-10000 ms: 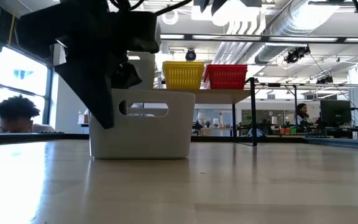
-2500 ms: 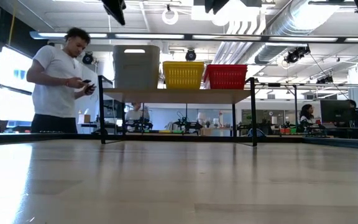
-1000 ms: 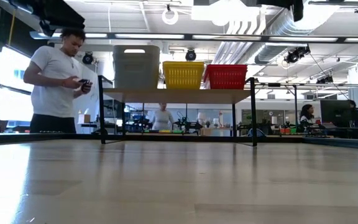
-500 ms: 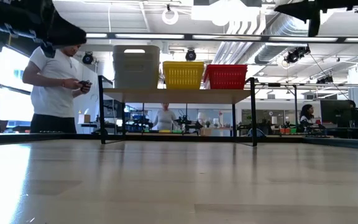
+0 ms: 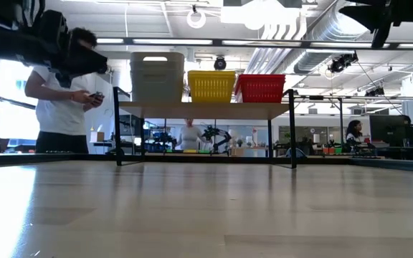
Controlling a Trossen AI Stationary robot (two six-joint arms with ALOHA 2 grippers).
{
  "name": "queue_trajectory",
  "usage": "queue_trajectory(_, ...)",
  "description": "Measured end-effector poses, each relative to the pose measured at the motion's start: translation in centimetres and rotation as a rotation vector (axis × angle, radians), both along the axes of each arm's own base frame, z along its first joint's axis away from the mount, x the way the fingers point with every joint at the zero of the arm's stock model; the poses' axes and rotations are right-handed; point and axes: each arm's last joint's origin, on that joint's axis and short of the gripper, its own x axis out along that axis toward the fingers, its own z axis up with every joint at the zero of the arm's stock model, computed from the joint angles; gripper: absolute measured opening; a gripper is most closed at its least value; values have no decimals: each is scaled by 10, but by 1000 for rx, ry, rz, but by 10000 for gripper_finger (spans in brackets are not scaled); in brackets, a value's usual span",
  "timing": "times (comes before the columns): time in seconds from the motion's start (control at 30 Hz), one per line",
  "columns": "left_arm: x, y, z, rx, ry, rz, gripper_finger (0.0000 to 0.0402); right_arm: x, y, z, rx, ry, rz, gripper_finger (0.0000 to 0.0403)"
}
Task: Stack baskets on shelf by color
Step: Return to Home Position
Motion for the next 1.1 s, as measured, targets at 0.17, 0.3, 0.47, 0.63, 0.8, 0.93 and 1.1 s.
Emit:
queue_trajectory(0.17,1,1,-12,-24,25,0,117,-1,1,-20,-30,0,31,117)
queue_trajectory(0.3,2,1,-22,-58,46,-13,117,8,1,-37,-17,36,39,117)
queue_trajectory(0.47,3,2,-32,-85,62,-13,117,17,2,-64,24,80,64,117)
queue_trajectory(0.63,4,3,-44,-122,68,-7,117,23,2,-85,64,124,94,117)
queue_trajectory(0.8,4,3,-45,-129,81,7,117,24,3,-94,81,173,97,117)
queue_trajectory(0.93,3,5,-46,-126,100,77,117,25,2,-99,88,232,85,117)
queue_trajectory(1.1,3,7,-47,-101,122,129,117,26,2,-100,88,238,84,117)
